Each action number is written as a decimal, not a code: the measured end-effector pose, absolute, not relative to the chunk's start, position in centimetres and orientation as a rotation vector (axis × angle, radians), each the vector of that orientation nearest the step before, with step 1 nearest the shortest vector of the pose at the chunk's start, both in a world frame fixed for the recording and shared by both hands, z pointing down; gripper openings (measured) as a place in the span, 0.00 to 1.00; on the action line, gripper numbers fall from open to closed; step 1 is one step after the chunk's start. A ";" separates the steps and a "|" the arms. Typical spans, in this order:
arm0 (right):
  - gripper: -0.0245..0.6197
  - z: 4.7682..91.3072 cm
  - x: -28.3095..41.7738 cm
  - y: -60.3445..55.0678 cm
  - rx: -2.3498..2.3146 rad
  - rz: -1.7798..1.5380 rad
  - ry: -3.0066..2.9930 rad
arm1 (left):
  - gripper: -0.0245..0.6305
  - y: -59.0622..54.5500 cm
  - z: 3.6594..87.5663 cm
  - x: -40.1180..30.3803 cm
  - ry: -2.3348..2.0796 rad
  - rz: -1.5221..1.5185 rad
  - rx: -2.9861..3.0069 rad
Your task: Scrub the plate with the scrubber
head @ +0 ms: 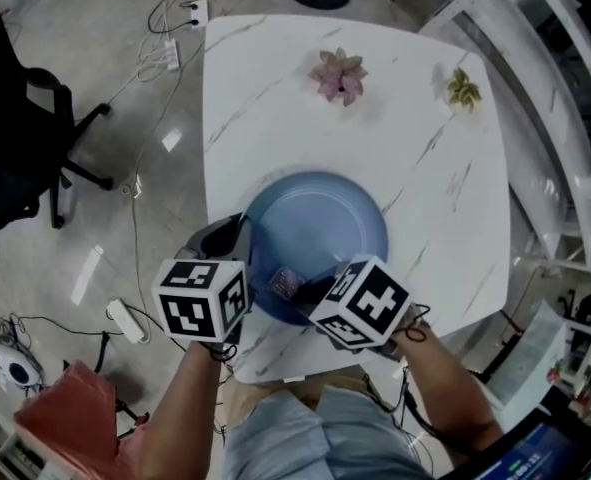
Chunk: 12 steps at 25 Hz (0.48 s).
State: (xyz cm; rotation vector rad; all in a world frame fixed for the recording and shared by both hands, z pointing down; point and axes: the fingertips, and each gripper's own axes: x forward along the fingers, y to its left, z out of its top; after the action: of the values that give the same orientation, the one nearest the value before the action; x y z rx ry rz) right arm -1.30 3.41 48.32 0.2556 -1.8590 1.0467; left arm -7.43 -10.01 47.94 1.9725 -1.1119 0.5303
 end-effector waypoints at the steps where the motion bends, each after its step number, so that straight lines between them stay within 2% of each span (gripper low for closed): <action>1: 0.10 48.3 -0.7 3.4 0.272 1.054 -1.854 | 0.06 -10.0 47.9 -7.4 -1.111 0.532 1.974; 12: 0.10 48.3 5.7 0.5 0.490 1.104 -1.787 | 0.06 -9.9 47.8 -7.5 -1.112 0.541 1.979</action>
State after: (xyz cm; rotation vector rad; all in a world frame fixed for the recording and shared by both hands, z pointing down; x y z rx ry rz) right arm 5.68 0.48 48.33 0.4899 -1.7865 1.1042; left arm -7.46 -9.87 47.81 1.9791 -1.1122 0.5409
